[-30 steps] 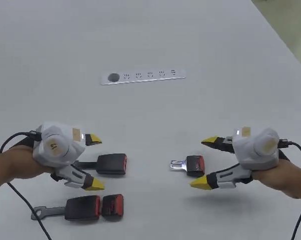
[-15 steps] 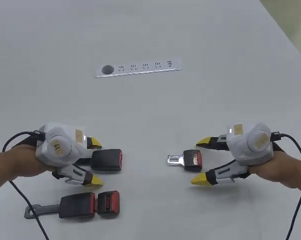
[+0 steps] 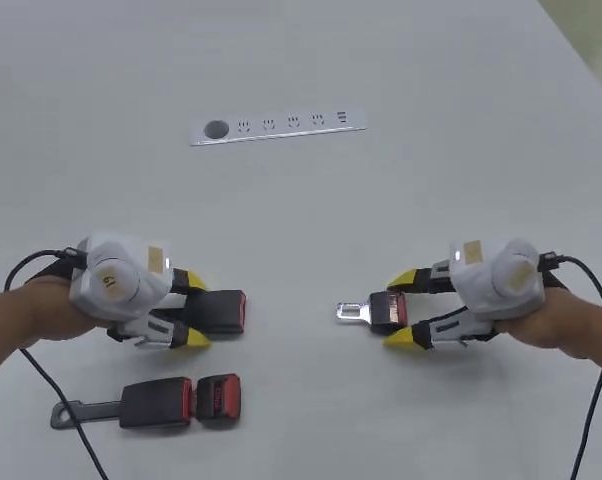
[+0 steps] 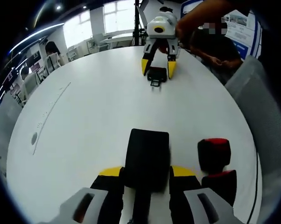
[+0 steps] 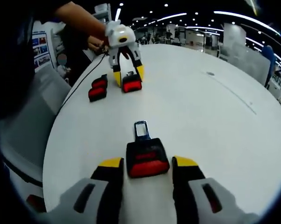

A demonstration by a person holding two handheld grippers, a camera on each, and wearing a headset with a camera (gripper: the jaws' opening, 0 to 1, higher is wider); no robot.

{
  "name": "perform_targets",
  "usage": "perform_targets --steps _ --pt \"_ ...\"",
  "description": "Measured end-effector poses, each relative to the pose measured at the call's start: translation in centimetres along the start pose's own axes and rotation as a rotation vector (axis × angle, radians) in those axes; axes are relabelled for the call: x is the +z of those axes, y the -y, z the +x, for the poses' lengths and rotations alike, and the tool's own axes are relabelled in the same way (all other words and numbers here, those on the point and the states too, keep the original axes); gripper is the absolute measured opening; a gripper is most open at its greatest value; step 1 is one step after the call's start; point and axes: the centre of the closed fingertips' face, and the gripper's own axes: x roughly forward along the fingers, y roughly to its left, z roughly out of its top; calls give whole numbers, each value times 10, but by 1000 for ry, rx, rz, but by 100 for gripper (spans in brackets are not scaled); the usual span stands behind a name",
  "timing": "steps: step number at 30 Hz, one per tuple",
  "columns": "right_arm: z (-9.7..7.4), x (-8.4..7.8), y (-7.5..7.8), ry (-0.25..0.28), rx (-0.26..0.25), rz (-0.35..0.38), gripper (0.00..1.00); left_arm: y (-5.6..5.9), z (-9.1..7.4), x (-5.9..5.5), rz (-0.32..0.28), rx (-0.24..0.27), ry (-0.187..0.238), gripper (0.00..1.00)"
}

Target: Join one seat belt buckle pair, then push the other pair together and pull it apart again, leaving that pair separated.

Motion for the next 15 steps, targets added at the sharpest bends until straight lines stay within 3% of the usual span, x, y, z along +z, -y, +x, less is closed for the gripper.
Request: perform_targets --steps 2,15 --pt "-1 1 -3 -4 5 -13 37 1 0 0 27 -6 -1 35" --pt "-1 1 -3 58 8 -32 36 2 0 1 38 -9 -7 34"
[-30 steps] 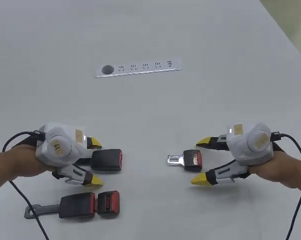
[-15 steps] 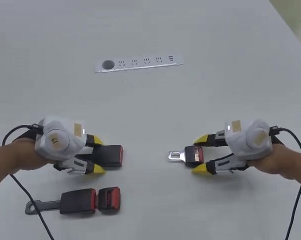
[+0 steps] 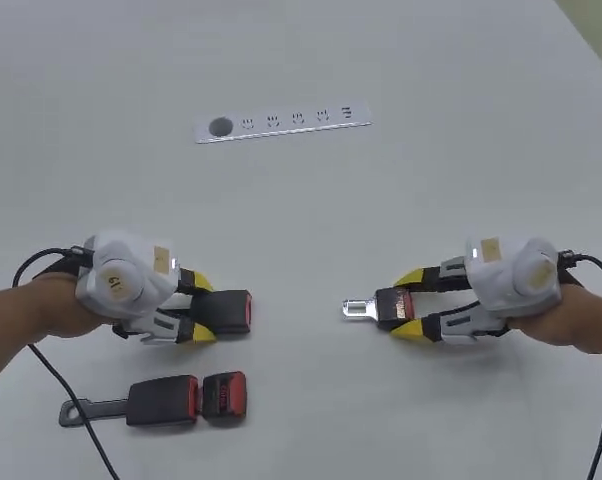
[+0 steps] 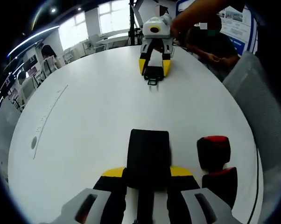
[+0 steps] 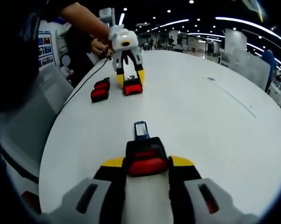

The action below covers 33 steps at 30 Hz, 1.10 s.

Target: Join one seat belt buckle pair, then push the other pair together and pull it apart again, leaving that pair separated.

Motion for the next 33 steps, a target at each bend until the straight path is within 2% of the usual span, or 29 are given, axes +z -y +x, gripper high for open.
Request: perform_targets --steps 10,20,33 --pt "1 0 2 37 5 4 36 3 -1 4 2 -13 -5 34" --pt "13 5 3 76 6 17 36 4 -1 6 -2 -13 -10 34" --pt "31 26 -1 113 19 22 36 0 -1 2 -9 -11 -12 34"
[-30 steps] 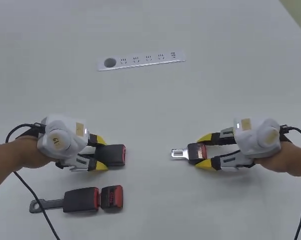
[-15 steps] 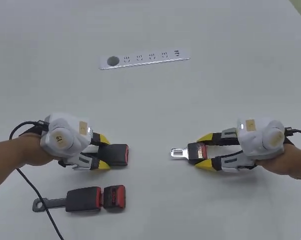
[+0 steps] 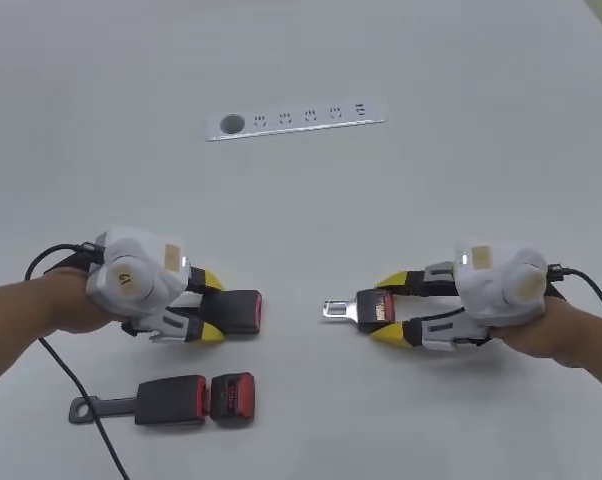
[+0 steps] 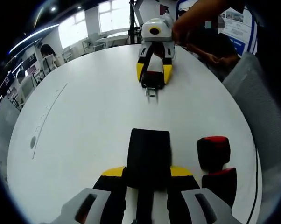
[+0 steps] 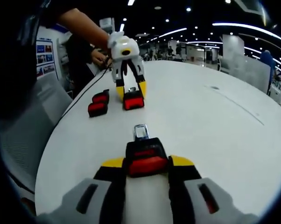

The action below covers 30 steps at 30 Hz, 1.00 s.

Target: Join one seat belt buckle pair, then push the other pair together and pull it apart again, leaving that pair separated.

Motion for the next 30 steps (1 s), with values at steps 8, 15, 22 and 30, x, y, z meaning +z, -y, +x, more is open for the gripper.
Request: perform_targets --steps 8,15,22,30 --pt "13 9 0 25 2 11 36 -1 0 -1 -9 5 0 34" --pt "30 19 -4 44 14 5 36 -1 0 -1 -13 7 -3 34" --pt "45 27 -6 58 22 6 36 -1 1 -1 -25 16 1 34" --pt "57 36 -6 65 37 0 36 -1 1 -1 -27 19 1 34"
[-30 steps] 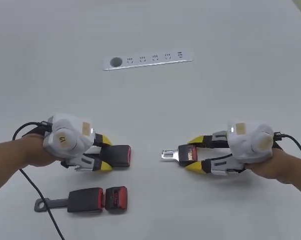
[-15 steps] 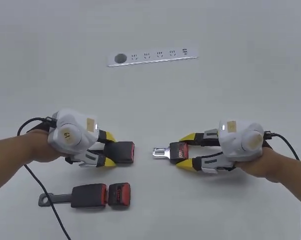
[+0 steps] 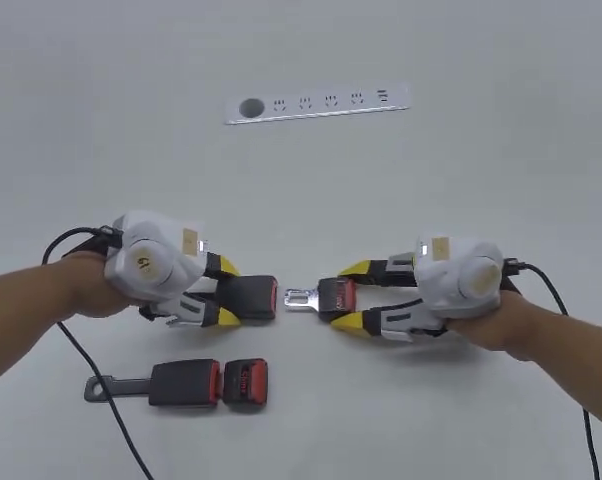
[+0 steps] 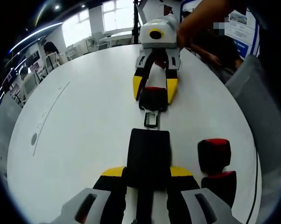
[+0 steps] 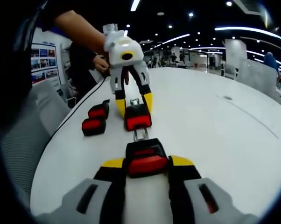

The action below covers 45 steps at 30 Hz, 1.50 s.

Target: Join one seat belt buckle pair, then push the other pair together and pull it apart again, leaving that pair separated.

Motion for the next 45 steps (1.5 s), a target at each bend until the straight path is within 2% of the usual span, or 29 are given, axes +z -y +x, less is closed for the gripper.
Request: perform_targets --steps 9,17,23,29,35,45 --pt "13 7 -3 6 2 -10 36 -1 0 -1 -6 2 -2 34" --pt "14 8 -4 -7 3 -20 36 0 0 -2 -12 4 -5 34" --pt "29 15 -8 2 1 -23 36 0 -1 -2 -13 8 -10 34" --pt "25 13 -10 4 5 -13 36 1 -2 -2 -15 8 -10 34" --pt "27 14 -11 -8 18 -16 36 2 -2 -1 23 -14 -49 33" --pt "33 17 -12 -10 20 1 35 2 -1 -1 25 -13 -54 33"
